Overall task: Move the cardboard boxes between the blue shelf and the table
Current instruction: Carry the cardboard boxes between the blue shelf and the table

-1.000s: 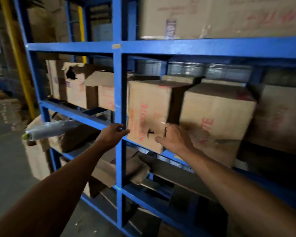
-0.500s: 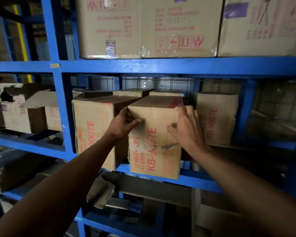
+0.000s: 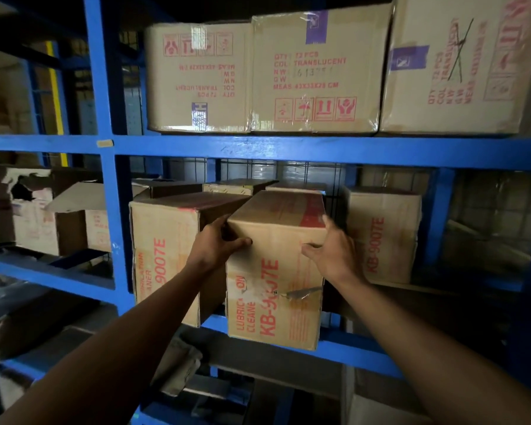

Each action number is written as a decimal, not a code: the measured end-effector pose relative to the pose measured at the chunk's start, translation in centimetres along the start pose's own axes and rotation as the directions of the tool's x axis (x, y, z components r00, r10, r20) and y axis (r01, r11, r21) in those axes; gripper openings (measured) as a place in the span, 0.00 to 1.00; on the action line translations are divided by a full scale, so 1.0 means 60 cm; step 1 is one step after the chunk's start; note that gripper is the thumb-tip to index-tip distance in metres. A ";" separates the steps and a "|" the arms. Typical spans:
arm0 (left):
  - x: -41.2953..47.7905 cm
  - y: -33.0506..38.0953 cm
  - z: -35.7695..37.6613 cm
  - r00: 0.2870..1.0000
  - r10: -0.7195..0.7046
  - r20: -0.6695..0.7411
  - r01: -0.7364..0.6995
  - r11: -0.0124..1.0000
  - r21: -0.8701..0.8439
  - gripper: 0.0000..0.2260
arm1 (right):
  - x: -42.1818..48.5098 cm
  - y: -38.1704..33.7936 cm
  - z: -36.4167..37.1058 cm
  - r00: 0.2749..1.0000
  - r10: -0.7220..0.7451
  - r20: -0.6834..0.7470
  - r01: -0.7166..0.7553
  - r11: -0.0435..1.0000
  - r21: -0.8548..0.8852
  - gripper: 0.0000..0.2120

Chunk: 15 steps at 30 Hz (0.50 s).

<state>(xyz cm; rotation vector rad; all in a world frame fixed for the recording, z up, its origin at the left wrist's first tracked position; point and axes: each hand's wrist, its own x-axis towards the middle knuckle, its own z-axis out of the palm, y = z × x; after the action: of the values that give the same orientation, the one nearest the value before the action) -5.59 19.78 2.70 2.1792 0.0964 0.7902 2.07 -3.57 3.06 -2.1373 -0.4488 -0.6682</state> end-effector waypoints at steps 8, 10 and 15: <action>-0.067 0.021 -0.029 0.999 0.035 -0.001 -0.034 0.998 0.051 0.36 | -0.072 -0.014 -0.034 1.000 0.009 0.024 -0.010 0.998 0.063 0.41; -0.083 0.016 -0.038 0.999 0.029 0.015 -0.029 0.998 0.052 0.37 | -0.099 -0.020 -0.039 1.000 0.010 0.023 -0.012 0.996 0.089 0.40; -0.148 0.005 -0.060 0.998 0.063 0.007 -0.063 0.998 -0.016 0.36 | -0.173 -0.037 -0.050 1.000 0.024 0.010 -0.025 0.988 0.153 0.39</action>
<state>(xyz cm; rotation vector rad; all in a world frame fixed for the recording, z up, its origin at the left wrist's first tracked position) -14.80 19.19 0.16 2.1793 0.0182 0.8156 -8.26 -5.54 -0.28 -1.9984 -0.4627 -0.5926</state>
